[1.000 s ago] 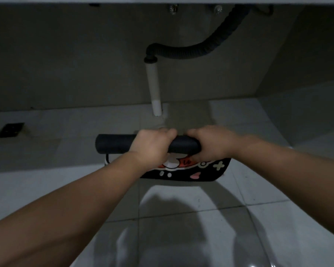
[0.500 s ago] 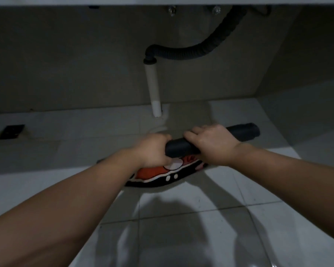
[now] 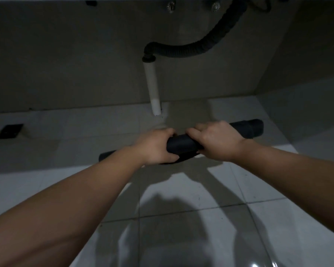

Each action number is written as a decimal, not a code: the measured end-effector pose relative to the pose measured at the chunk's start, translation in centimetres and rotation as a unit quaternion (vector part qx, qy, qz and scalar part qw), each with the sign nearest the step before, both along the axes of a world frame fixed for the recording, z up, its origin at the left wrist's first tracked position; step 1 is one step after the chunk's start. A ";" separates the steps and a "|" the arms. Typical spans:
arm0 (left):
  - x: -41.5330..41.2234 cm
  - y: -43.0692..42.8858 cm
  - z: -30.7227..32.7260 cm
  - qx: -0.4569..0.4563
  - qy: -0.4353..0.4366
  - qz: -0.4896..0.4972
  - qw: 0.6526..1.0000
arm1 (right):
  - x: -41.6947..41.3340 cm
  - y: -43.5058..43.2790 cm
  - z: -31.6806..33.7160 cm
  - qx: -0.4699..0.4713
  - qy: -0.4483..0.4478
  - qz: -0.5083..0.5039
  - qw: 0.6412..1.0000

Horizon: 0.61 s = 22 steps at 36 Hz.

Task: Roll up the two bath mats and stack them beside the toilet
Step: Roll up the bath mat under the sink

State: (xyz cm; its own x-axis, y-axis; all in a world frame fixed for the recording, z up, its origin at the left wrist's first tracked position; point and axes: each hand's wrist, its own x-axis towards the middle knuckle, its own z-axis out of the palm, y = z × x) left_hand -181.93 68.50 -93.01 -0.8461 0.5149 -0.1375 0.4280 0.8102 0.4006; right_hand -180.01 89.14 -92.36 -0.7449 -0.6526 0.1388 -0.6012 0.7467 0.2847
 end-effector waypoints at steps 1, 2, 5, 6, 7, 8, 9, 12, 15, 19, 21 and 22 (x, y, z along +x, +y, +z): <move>0.1 -0.1 -0.1 -0.020 0.025 -0.003 0.999 | -0.1 0.0 -0.1 0.001 -0.007 -0.002 1.000; 0.2 -0.2 -0.3 -0.048 0.067 -0.010 0.997 | -0.2 0.0 -0.3 0.003 -0.030 -0.011 0.999; 0.3 -0.7 -0.7 -0.085 0.207 -0.041 0.974 | -0.8 -0.3 0.3 -0.042 -0.186 -0.082 0.978; 0.4 -0.9 -0.9 -0.079 0.240 -0.051 0.966 | -1.0 -0.2 0.5 -0.063 -0.246 -0.106 0.961; 0.4 -1.1 -1.0 -0.072 0.265 -0.057 0.960 | -1.1 -0.2 0.7 -0.081 -0.292 -0.121 0.945; 0.4 -1.2 -1.1 -0.067 0.281 -0.059 0.956 | -1.2 -0.1 0.9 -0.099 -0.322 -0.132 0.932; 0.4 -1.1 -1.2 -0.065 0.291 -0.057 0.953 | -1.2 0.0 1.1 -0.113 -0.337 -0.141 0.924; 0.4 -0.5 -1.0 -0.070 0.272 -0.040 0.959 | -0.8 0.1 1.7 -0.099 -0.285 -0.158 0.940; -0.2 0.1 -0.3 -0.069 0.169 -0.019 0.983 | -0.4 0.5 0.6 -0.043 -0.113 -0.085 0.989; -0.2 0.4 -0.2 -0.066 0.045 -0.014 0.997 | 0.2 0.9 -0.3 -0.030 -0.017 -0.017 0.999; 0.2 0.3 -0.7 -0.084 0.087 -0.022 0.992 | 0.4 0.6 -0.2 -0.026 -0.020 -0.016 0.999; 0.3 0.2 -0.8 -0.091 0.126 -0.027 0.987 | 0.4 0.5 -0.1 -0.026 -0.049 -0.029 0.998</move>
State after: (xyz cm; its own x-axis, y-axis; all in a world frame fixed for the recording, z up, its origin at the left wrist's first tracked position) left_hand -181.64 68.74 -93.86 -0.8372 0.5465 -0.0215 0.5400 0.8322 0.1255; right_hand -179.59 89.59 -92.48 -0.7934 -0.6010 0.0963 -0.5788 0.7940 0.1860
